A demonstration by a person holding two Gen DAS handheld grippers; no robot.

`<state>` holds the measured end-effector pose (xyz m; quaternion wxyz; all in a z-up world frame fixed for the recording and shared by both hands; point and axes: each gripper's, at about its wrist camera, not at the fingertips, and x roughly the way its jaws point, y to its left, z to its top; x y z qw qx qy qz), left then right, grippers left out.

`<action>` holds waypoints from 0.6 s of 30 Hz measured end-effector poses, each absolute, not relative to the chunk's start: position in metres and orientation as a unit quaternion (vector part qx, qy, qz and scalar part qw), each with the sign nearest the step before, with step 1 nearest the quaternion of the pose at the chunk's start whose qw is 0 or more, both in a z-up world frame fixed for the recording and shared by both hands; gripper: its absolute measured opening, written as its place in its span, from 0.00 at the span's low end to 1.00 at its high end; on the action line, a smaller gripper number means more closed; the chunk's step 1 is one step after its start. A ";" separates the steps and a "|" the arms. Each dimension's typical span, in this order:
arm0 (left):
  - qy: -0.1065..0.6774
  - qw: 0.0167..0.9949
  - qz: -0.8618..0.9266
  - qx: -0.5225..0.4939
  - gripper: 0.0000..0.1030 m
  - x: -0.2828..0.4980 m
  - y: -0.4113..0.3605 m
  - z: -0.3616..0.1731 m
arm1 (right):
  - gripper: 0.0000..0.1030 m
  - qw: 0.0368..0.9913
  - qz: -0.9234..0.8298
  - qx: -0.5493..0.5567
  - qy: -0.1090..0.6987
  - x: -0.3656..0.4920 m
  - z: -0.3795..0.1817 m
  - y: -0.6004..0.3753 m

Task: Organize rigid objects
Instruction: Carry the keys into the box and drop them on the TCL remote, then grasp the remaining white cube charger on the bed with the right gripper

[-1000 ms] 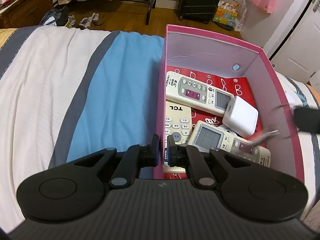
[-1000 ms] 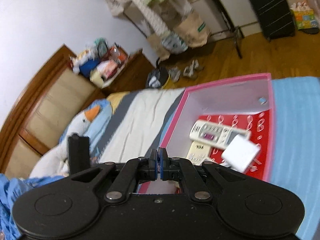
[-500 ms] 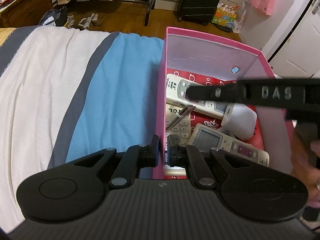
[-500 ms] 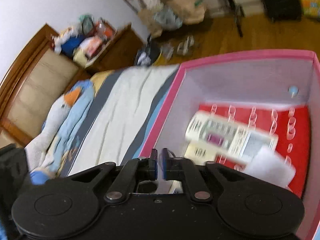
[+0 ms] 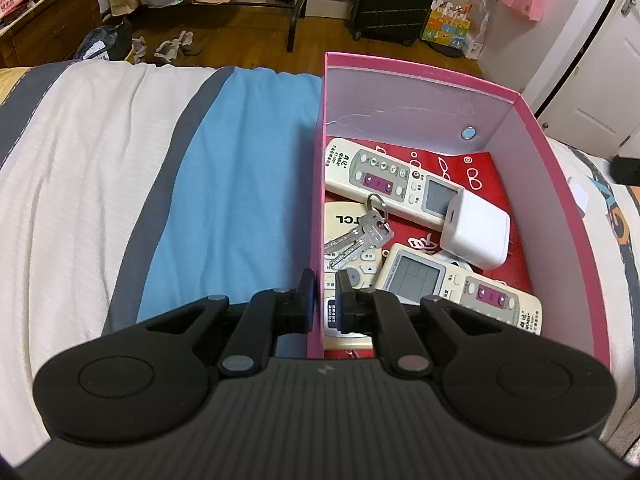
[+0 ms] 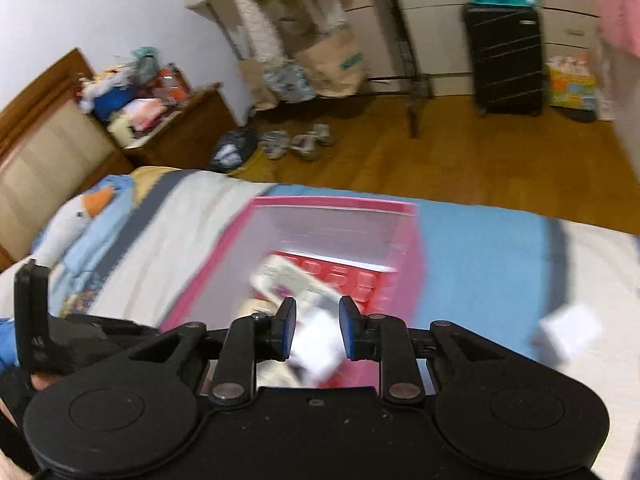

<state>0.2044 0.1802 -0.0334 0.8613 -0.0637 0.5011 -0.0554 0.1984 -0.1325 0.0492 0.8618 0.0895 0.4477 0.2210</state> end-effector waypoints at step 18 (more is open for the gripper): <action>0.508 0.859 -0.048 -0.032 0.08 0.206 0.171 -0.036 | 0.54 0.830 0.095 0.246 0.492 0.237 -0.024 -0.287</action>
